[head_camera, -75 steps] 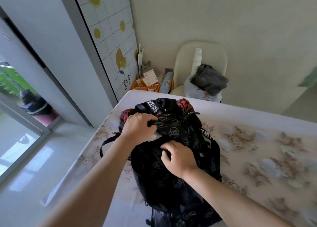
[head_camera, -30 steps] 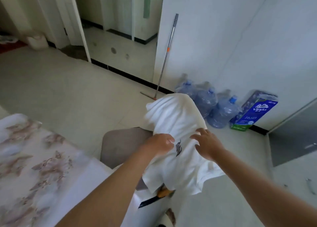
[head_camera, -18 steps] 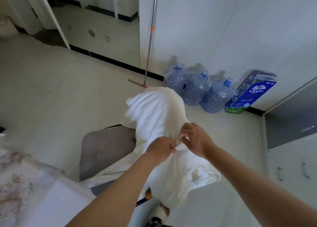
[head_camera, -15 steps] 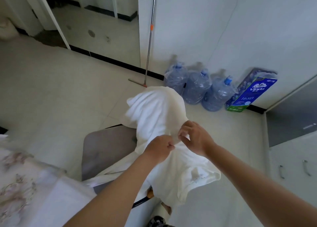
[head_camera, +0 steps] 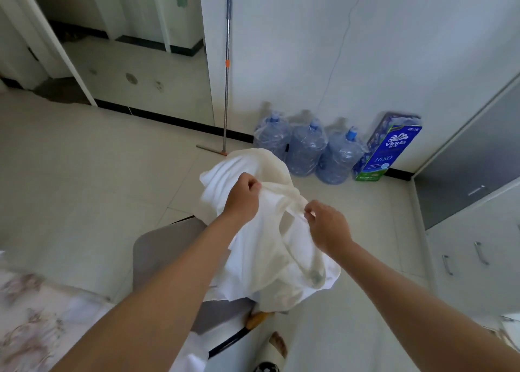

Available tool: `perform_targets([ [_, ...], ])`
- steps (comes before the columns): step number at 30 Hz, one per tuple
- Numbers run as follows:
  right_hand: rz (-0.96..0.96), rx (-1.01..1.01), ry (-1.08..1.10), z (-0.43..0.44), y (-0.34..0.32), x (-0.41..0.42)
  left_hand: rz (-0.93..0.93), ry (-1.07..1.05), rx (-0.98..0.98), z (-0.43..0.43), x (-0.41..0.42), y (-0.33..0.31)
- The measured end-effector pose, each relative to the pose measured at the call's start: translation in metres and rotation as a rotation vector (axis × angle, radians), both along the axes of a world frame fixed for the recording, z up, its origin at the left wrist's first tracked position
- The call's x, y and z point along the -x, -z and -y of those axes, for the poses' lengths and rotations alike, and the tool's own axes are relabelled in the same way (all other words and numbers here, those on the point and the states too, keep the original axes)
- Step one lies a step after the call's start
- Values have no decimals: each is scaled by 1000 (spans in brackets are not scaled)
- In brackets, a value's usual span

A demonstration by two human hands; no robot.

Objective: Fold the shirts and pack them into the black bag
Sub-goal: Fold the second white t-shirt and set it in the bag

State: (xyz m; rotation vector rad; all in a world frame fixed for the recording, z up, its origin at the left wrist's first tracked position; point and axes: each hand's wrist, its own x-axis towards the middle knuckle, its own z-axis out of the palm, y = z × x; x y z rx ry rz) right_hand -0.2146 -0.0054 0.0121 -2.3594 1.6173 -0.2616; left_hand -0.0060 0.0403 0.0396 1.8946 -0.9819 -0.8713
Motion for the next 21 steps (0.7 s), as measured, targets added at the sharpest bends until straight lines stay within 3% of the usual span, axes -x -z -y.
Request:
perform_targets([
  [4,204,-123,59,16,-28,-22,304,114,94,-13,7,9],
  [8,424,-129,-119,26,-57,-61,342,348,92,-13,24,6],
  [11,531,-214,-222,32,-74,-81,238,176,47,-6,14,-3],
  [13,452,-289,-333,37,-75,-82,192,73,67,-2,-7,-7],
  [16,94,-296,-377,51,-54,-75,110,-40,75,-1,-46,-17],
  [18,-90,-237,-343,58,-43,-76,173,-55,54,-3,-64,-19],
  [21,43,-222,-252,58,-48,-90,250,128,28,-10,-69,-22],
])
